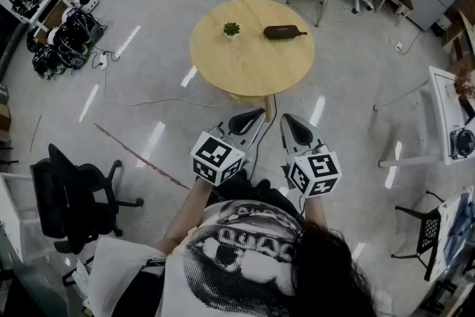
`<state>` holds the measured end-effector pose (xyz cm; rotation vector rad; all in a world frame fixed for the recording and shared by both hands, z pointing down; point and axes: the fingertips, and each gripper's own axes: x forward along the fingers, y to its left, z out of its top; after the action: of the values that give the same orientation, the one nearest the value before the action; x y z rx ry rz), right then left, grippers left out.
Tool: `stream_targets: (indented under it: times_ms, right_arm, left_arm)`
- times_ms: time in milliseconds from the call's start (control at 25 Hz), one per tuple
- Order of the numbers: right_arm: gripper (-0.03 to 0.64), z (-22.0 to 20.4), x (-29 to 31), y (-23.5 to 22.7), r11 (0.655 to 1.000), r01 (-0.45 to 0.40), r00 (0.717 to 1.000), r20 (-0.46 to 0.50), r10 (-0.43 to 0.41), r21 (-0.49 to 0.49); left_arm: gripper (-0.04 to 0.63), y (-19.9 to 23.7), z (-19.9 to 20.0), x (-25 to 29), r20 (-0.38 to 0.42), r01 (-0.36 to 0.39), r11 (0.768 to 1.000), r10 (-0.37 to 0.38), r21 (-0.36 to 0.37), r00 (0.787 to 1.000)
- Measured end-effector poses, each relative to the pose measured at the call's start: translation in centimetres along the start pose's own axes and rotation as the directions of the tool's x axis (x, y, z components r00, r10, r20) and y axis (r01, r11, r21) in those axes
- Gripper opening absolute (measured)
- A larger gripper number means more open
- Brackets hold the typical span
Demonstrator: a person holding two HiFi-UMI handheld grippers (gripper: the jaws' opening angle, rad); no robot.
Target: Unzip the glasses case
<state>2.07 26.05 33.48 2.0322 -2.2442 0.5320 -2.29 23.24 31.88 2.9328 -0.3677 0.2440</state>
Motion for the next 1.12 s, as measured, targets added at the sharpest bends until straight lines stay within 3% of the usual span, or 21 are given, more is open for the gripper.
stream_targets:
  times_ms: [720,1120]
  right_arm:
    - [-0.003,-1.0,-1.4,-5.7,0.999,-0.019,1.0,0.002,0.019,0.032]
    - [-0.003,-1.1,3.6,-7.0,0.996,-0.052,0.998,-0.017,0.054,0.073]
  left_arm:
    - [0.014,-2.9,-1.5,4.7,-0.079,-0.015,0.999,0.017,0.032,0.997]
    - [0.014,1.9,-1.8,6.0,-0.121,-0.056,0.998,0.059,0.03,0.991]
